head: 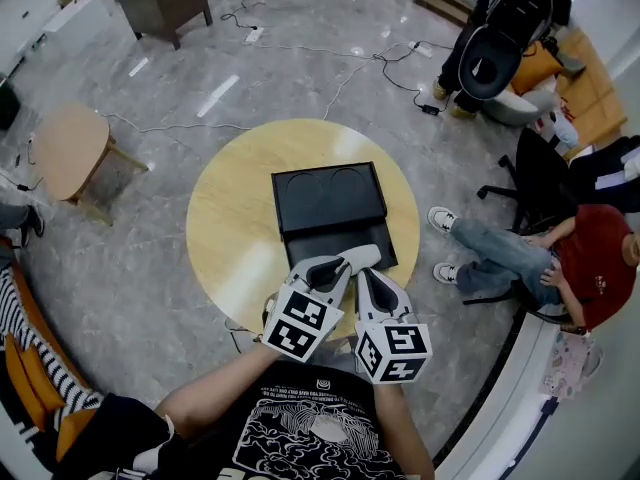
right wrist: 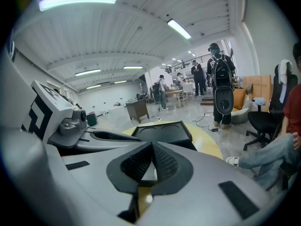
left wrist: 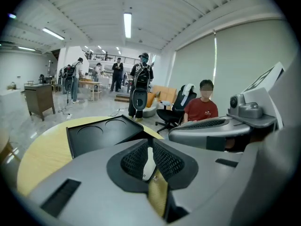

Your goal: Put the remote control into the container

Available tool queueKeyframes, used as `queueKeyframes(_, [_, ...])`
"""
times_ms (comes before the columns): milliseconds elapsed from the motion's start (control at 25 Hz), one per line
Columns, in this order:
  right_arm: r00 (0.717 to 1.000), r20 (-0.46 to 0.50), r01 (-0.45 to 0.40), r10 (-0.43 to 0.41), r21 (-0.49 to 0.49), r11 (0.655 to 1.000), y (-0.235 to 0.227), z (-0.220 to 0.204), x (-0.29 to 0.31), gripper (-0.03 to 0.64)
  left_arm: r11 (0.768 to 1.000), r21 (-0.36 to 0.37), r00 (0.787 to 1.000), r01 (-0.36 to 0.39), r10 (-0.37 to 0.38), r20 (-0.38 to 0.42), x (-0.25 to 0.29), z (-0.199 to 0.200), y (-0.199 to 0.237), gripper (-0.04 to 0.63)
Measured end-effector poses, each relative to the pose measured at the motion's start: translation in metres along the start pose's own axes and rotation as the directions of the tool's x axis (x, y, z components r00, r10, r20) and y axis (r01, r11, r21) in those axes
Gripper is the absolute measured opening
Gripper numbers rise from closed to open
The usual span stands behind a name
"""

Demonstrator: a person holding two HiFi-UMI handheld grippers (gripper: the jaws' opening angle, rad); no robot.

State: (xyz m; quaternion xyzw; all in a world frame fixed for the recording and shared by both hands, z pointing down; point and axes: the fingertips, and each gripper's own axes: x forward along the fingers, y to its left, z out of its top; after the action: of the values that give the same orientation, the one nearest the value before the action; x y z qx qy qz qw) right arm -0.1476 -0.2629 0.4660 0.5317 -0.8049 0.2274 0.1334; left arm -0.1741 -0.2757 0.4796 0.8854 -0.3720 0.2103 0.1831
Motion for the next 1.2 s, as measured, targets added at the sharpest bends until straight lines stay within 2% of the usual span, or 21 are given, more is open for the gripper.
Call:
queueKeyframes(280, [0.998, 0.020, -0.051, 0.052, -0.047, 0.998, 0.011, -0.003, -0.014, 0.023, 0.997, -0.042, 0.997, -0.068, 0.069, 0.046, -0.021, -0.003, -0.011, 0.021])
queueKeyframes(560, [0.993, 0.027, -0.112, 0.114, -0.079, 0.991, 0.007, -0.012, -0.047, 0.023, 0.989, -0.058, 0.989, -0.133, 0.136, 0.063, -0.032, -0.010, -0.049, 0.015])
queueKeyframes(960, [0.989, 0.034, -0.141, 0.145, -0.110, 0.984, -0.006, -0.017, -0.081, 0.023, 0.982, -0.057, 0.981, -0.182, 0.185, 0.063, -0.036, -0.010, -0.086, 0.015])
queueKeyframes(1200, [0.986, 0.032, -0.161, 0.166, -0.121, 0.979, 0.004, -0.014, -0.091, 0.023, 0.977, -0.068, 0.976, -0.204, 0.209, 0.065, -0.050, -0.006, -0.090, 0.015])
